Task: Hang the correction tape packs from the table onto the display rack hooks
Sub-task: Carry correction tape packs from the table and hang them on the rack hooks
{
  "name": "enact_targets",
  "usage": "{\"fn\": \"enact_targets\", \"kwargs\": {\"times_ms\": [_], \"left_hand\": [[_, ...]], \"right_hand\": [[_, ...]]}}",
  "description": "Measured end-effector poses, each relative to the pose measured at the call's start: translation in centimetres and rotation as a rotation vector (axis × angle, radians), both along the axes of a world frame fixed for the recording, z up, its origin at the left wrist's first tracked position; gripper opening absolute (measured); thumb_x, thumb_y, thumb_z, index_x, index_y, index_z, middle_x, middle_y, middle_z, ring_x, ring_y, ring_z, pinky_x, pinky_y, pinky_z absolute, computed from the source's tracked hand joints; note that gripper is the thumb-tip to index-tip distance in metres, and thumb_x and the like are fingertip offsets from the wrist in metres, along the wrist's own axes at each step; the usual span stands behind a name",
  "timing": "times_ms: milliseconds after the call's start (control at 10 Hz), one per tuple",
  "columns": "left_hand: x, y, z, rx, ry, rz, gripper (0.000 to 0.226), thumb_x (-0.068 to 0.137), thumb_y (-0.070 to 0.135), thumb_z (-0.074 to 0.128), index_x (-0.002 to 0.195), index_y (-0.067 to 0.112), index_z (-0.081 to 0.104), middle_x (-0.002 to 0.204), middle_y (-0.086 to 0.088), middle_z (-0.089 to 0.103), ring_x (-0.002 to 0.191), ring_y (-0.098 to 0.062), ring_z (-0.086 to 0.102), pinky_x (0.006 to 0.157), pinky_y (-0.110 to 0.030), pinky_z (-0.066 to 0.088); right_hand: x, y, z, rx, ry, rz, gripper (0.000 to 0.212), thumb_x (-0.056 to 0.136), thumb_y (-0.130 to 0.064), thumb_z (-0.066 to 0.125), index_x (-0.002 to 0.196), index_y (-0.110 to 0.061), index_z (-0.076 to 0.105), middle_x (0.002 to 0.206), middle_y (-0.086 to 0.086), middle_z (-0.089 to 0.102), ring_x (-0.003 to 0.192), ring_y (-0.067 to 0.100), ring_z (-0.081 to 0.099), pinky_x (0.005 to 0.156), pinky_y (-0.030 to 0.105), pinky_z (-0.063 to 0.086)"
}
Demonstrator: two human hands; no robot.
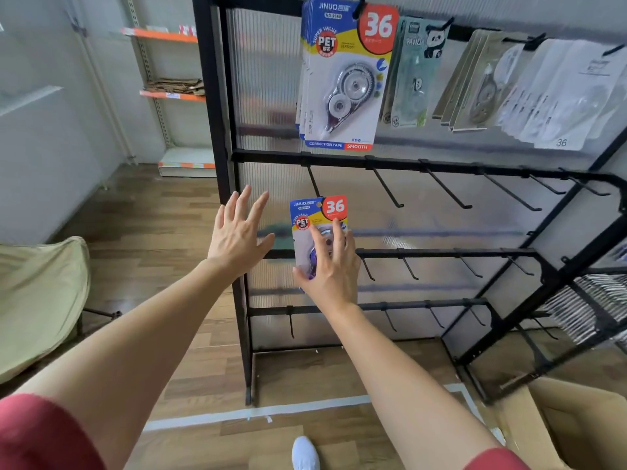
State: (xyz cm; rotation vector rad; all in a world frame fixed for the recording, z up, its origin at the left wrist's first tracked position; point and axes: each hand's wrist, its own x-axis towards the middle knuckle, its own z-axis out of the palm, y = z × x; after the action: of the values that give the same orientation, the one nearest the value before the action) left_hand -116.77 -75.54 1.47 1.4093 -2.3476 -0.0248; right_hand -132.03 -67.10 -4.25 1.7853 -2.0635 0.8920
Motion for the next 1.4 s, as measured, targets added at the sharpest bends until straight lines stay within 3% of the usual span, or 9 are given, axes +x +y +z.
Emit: {"fn": "enact_targets", "kwargs": {"times_ms": [300, 600, 700, 800, 1200, 1400], "left_hand": [[-0.8, -0.4, 0.0, -0.020, 0.014, -0.005, 0.078, 0.094, 0.039, 0.054, 0.153, 0.024, 0.006, 0.161, -0.011, 0.001, 0.147, -0.030, 0.000, 0.118, -0.041, 0.005], [-0.7, -0.5, 0.1, -0.008, 0.028, 0.005, 0.078, 0.093, 0.039, 0.054, 0.153, 0.025, 0.006, 0.161, -0.010, 0.001, 0.147, -0.030, -0.001, 0.118, -0.041, 0.005], [-1.1, -1.0, 0.3, -0.009, 0.035, 0.010, 0.078, 0.093, 0.039, 0.055, 0.153, 0.025, 0.007, 0.161, -0.010, 0.001, 0.147, -0.030, -0.001, 0.118, -0.042, 0.005], [-1.9, -1.6, 0.3, -0.002, 0.055, 0.018, 0.078, 0.093, 0.038, 0.055, 0.153, 0.025, 0.007, 0.161, -0.010, 0.000, 0.147, -0.030, -0.001, 0.118, -0.042, 0.004], [-5.4, -7.0, -1.5, 0.045, 0.082, 0.058, 0.078, 0.095, 0.039, 0.052, 0.153, 0.028, 0.002, 0.161, -0.008, -0.003, 0.147, -0.029, 0.002, 0.118, -0.044, 0.008], [-5.7, -8.8, -2.3, 0.059, 0.086, 0.088, 0.078, 0.095, 0.039, 0.053, 0.153, 0.029, 0.001, 0.161, -0.005, -0.004, 0.148, -0.027, -0.002, 0.118, -0.042, 0.003]], "right_hand": [[-0.3, -0.4, -0.2, -0.097, -0.070, 0.032, 0.080, 0.073, -0.054, 0.062, 0.141, -0.027, 0.028, 0.149, 0.008, 0.022, 0.130, 0.045, 0.041, 0.090, 0.059, 0.047], [-0.9, -1.8, 0.1, 0.021, -0.016, 0.009, 0.079, 0.070, -0.046, 0.070, 0.137, -0.023, 0.034, 0.146, 0.013, 0.025, 0.127, 0.050, 0.042, 0.085, 0.063, 0.049], [-1.5, -3.3, 0.8, 0.143, -0.004, 0.009, 0.080, 0.078, -0.042, 0.073, 0.144, -0.024, 0.031, 0.156, 0.014, 0.015, 0.138, 0.048, 0.024, 0.098, 0.063, 0.041], [-2.3, -4.9, 1.4, 0.267, 0.006, 0.003, 0.077, 0.088, -0.046, 0.061, 0.151, -0.027, 0.020, 0.160, 0.012, 0.001, 0.145, 0.039, 0.006, 0.112, 0.055, 0.029], [-4.7, -14.8, 1.8, 0.339, 0.000, -0.019, 0.084, 0.088, -0.053, 0.058, 0.153, -0.026, 0.011, 0.160, 0.009, -0.003, 0.144, 0.036, 0.006, 0.112, 0.049, 0.029], [-5.4, -16.1, 1.7, 0.279, -0.075, 0.045, 0.080, 0.088, -0.033, 0.067, 0.151, -0.023, 0.018, 0.159, 0.010, 0.005, 0.144, 0.037, 0.009, 0.111, 0.051, 0.032]]}}
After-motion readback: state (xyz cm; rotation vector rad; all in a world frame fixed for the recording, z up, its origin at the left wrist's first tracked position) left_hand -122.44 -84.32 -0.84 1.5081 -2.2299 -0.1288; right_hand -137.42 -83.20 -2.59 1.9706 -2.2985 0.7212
